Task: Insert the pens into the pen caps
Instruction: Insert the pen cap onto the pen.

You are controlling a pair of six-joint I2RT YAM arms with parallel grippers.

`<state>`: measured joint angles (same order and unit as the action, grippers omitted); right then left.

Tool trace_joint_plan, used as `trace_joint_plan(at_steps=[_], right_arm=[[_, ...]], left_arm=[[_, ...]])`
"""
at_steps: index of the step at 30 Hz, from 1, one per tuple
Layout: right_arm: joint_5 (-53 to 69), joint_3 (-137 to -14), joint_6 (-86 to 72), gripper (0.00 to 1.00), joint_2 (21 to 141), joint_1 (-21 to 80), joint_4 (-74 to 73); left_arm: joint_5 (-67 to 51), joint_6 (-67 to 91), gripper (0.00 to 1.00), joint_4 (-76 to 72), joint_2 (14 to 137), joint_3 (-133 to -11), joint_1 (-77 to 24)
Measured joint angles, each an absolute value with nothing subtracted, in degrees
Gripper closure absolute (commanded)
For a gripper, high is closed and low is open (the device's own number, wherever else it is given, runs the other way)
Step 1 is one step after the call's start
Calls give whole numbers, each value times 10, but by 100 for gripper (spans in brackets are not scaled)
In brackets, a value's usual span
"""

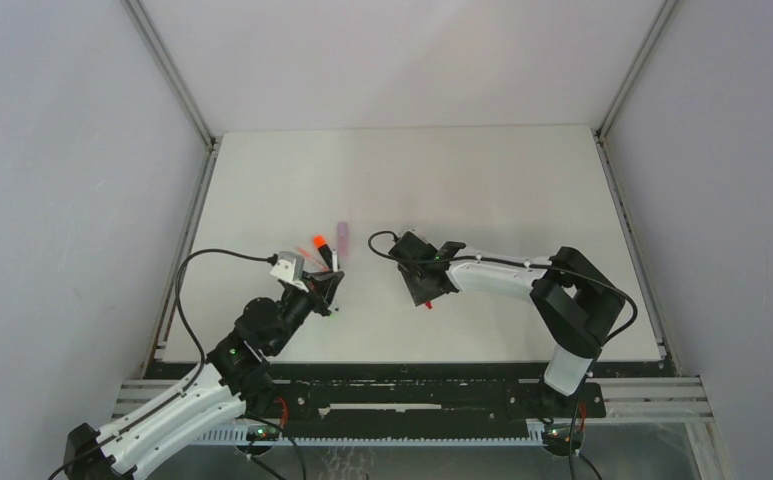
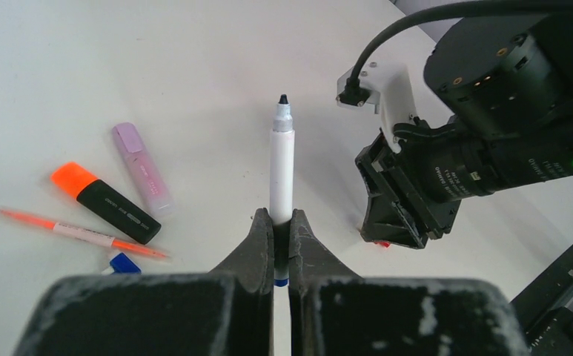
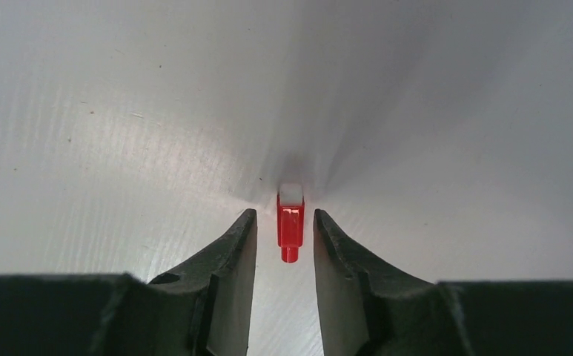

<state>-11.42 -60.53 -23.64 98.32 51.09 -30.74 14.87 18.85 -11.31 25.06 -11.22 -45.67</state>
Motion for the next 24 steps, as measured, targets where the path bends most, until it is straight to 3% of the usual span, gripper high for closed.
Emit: trace_joint_plan(at_steps=[5,9,13,19,24], right_arm=[[-131,-623,-232,74,1009,515,-326],[-141,-626,-231,84,1020,515,-335],[-141,-627,-231,100,1020,512,-338],[-111,-628,-232,100,1008,497,-339],[-62,-624,-243,100,891,484,-313]], left_arm=[[148,189,100,-113,251,-112,-457],[146,189,100,-113,251,-112,-457],[140,190,100,-114,250,-112,-457],[103,205,100,-119,228,-112,-457],[18,225,100,-185,200,-95,-456]])
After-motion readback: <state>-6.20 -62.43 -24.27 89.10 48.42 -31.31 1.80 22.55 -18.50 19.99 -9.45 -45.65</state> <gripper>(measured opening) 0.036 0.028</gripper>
